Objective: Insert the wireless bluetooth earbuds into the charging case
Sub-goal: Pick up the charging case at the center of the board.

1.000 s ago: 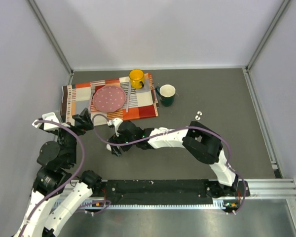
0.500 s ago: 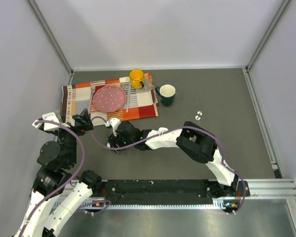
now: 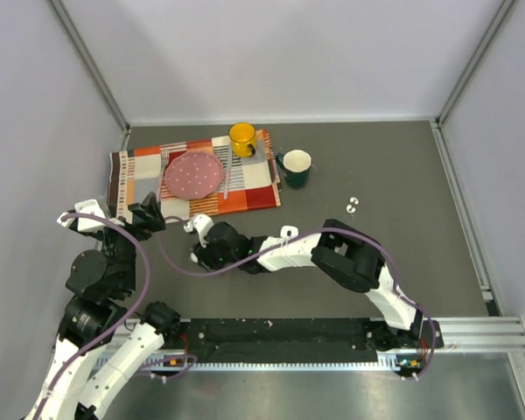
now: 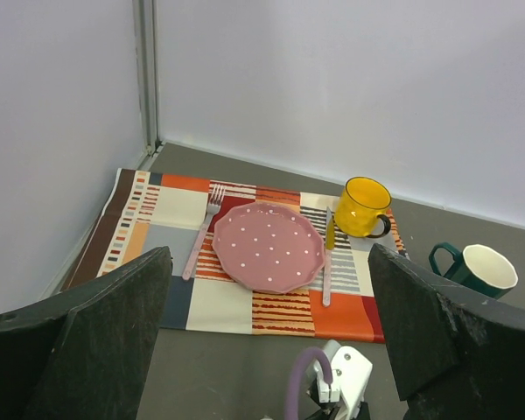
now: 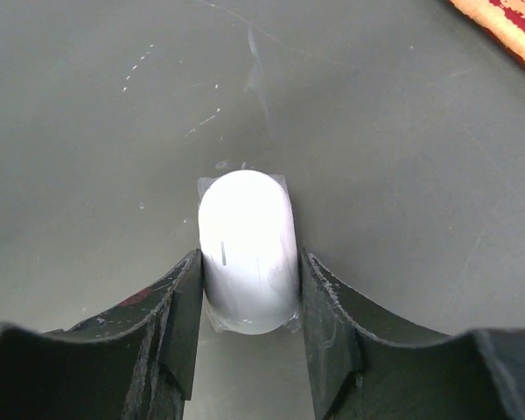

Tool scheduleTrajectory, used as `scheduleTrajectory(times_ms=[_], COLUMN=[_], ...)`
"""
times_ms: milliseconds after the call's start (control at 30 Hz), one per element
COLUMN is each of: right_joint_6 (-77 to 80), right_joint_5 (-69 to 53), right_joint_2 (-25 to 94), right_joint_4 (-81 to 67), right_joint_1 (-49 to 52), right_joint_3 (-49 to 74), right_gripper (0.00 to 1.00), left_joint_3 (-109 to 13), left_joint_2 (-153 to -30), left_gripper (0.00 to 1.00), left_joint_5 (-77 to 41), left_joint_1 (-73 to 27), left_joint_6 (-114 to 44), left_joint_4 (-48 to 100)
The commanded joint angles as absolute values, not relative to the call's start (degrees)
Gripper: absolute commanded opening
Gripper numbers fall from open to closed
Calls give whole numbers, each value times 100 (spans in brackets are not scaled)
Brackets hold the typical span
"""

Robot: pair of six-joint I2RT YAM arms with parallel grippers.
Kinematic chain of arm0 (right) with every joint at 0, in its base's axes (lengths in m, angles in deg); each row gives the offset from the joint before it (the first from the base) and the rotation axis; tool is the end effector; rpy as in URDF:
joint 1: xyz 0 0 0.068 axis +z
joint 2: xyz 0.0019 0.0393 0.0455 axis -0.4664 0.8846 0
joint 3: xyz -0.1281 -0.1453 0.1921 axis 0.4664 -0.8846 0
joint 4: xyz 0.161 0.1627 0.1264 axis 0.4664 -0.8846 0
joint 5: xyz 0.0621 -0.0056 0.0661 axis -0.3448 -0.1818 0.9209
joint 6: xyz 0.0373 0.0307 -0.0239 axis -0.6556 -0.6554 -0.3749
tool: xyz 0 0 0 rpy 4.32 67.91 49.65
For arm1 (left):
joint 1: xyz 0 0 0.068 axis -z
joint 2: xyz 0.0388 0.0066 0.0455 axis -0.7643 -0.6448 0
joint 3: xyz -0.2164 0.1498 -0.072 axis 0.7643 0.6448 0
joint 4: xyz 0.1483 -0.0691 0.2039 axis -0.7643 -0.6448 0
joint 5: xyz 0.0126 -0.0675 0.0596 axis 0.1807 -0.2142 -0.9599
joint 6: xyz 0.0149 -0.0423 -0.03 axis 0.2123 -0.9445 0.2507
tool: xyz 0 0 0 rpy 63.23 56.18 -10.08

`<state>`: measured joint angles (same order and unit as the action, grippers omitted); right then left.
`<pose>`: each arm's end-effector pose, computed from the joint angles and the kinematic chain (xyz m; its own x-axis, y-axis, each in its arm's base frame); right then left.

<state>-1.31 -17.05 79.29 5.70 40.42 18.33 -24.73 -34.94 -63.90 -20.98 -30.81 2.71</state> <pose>0.1803 0.4494 0.1391 -0.3505 -0.4243 -0.8349 -0.8757 0.4646 0.1315 0.0576 -0.0071 0.3899 0.1507 -0.1993 -0.9683 -0.1231 0.9681 -0.2184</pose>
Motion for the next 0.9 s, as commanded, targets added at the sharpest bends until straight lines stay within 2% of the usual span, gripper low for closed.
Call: scheduleTrajectory(times_ms=[0,133,433,667,767,800,867], right_joint_6=[10,10,-244,-367,-429,-438,-429], right_joint_5=[-2160,-2459,-2653,-2944,-2794,-2751,-2759], right_joint_2=[7646,7207,5765,5448,5325,5316,5403], right_joint_4=[162,285,410,-295,21,74,57], right_joint_1=[4145,4137,4084,4075,4092,4084,4084], right_joint_3=[1603,867,-550,-954,-1306,-1376,-1342], right_gripper=[40,34,33,43,52,58,60], left_joint_3=[-2610,-2593,-2522,-2523,-2505,-2505,-2514], left_joint_2=[-3490,-3499,-3806,-4210,-4290,-4307,-4343], left_gripper=[99,99,99,99,99,99,99], left_joint_5=[-6398,-6381,-6021,-5651,-5563,-5546,-5519], left_joint_1=[-2119,-2119,-2119,-2119,-2119,-2119,-2119], left_joint_6=[-3092,-3110,-3268,-3505,-3558,-3567,-3567], left_joint_4=[360,395,456,351,395,395,404])
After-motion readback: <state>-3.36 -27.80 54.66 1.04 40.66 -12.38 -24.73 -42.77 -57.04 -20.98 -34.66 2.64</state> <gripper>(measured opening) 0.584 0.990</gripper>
